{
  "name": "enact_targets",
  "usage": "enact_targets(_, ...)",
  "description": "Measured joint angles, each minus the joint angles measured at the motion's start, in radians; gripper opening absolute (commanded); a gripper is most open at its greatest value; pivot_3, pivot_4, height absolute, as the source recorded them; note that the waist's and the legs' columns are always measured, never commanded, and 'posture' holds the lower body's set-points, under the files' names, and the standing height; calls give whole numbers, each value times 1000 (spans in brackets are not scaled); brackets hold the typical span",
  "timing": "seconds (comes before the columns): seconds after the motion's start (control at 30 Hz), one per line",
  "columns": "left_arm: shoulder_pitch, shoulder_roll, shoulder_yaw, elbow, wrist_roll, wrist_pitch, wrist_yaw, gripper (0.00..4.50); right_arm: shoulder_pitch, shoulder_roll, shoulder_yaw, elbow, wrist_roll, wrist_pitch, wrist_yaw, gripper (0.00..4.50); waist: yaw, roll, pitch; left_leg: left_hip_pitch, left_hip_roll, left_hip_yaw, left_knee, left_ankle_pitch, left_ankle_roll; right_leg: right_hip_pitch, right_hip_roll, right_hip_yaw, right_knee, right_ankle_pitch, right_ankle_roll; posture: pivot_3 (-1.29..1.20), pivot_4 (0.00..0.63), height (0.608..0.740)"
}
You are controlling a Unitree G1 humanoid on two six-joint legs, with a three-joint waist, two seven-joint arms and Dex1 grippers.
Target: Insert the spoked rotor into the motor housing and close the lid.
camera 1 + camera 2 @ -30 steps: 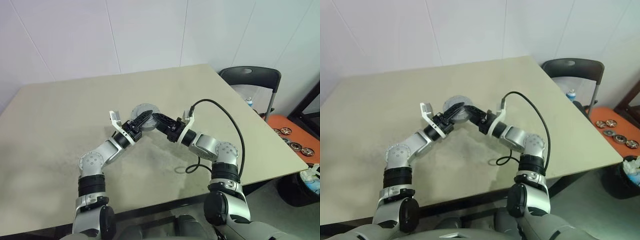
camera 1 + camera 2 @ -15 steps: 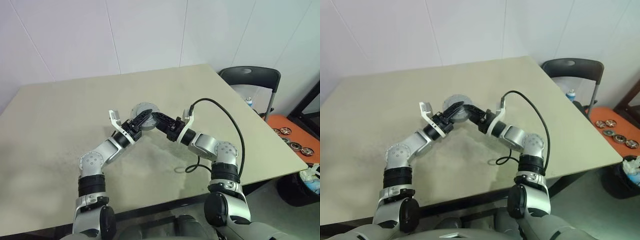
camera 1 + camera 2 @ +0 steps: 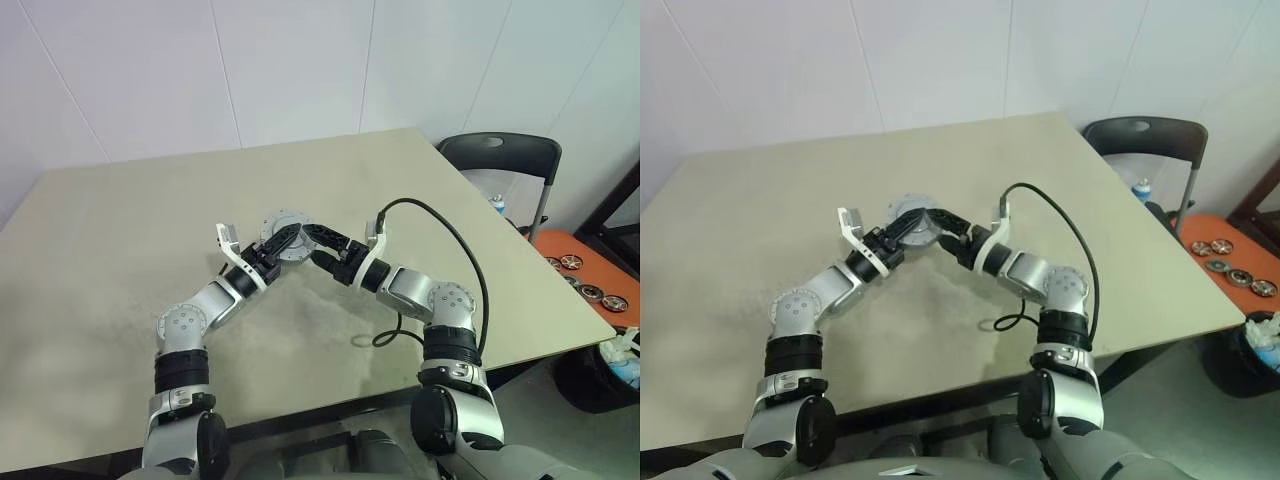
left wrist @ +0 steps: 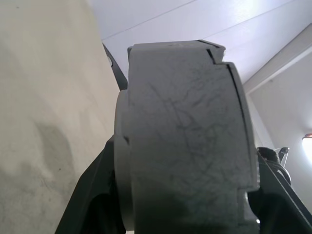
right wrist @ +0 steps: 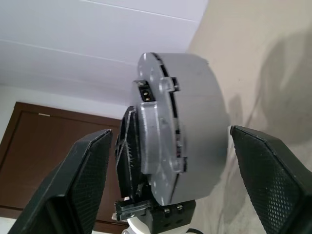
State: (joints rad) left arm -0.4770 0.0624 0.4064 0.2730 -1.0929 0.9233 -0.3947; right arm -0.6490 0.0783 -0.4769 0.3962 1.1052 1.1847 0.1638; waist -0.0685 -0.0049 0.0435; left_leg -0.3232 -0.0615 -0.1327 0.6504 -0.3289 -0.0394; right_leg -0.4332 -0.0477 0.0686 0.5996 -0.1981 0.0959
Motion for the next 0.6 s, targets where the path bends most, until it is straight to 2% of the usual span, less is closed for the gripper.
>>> enact_targets(0.43, -50, 60, 85, 14, -7, -45, 2, 2330, 0, -10, 2, 27, -5, -27, -11, 4057, 0, 0, 0, 0, 0, 0, 0, 0, 0, 0, 0, 0, 0, 0, 0, 0, 0, 740)
enact_targets(0.6, 28, 102, 94, -85, -23, -34, 22, 2330, -2, -10, 16, 53, -24, -36, -11, 4057, -3, -1, 0, 0, 0, 0, 0, 0, 0, -1, 0, 1, 0, 0, 0, 0, 0, 740)
